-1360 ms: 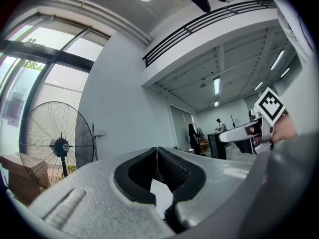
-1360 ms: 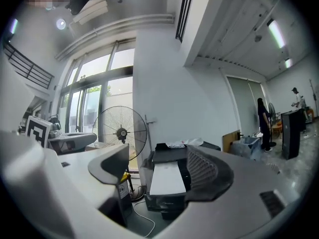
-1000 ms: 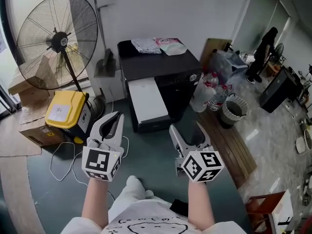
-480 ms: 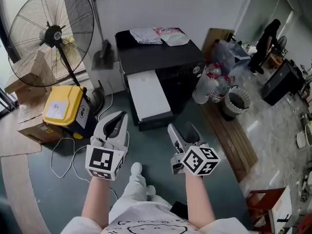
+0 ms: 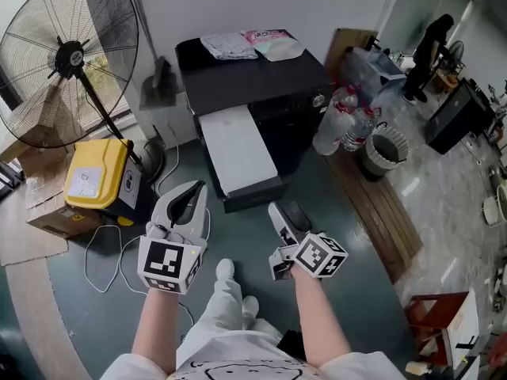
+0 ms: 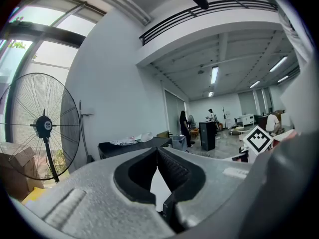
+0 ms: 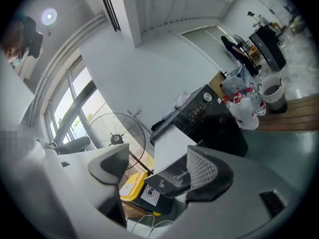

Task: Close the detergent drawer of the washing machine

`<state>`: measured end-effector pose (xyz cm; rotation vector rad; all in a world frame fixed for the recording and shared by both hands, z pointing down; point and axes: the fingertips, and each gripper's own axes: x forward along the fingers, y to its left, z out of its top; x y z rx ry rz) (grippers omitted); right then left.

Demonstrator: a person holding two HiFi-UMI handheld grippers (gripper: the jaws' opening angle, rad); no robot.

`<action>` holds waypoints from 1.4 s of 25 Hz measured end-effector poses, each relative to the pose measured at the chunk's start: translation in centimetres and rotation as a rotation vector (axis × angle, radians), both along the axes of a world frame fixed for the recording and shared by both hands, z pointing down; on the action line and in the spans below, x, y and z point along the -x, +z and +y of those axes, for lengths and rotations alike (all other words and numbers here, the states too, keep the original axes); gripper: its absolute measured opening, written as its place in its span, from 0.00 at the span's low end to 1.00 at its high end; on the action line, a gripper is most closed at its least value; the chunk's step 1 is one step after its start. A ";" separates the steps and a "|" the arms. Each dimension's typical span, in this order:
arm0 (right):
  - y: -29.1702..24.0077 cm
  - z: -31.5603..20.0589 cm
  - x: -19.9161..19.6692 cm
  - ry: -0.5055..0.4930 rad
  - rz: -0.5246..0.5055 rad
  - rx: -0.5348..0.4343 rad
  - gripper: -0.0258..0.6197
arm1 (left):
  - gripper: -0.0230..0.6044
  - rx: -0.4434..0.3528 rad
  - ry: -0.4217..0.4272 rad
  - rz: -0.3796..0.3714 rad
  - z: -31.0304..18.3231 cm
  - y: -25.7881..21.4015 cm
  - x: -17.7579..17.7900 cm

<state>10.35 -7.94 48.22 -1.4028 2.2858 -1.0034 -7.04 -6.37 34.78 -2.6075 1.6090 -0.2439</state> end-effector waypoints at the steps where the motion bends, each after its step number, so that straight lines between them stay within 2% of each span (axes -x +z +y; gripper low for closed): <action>1: 0.7 -0.2 0.1 -0.004 -0.006 0.012 0.60 | 0.06 0.004 0.003 0.000 -0.3 0.3 -0.1; 5: 3.1 -0.9 1.1 -0.029 -0.030 0.044 0.60 | 0.06 0.025 0.012 0.002 -1.2 1.4 -0.3; 16: 9.7 -2.3 3.9 -0.072 -0.205 0.082 0.60 | 0.06 0.060 0.029 -0.020 -2.4 4.4 -0.2; 23: 11.9 -4.2 4.9 -0.099 -0.334 0.056 0.60 | 0.06 0.108 0.048 -0.033 -3.3 6.8 0.2; 27: 12.9 -4.7 5.3 -0.134 -0.362 0.050 0.60 | 0.06 0.123 0.062 -0.035 -4.0 7.6 -0.2; 35: 13.7 -5.9 5.2 -0.180 -0.414 -0.006 0.60 | 0.06 0.088 0.088 -0.056 -5.4 8.3 -0.8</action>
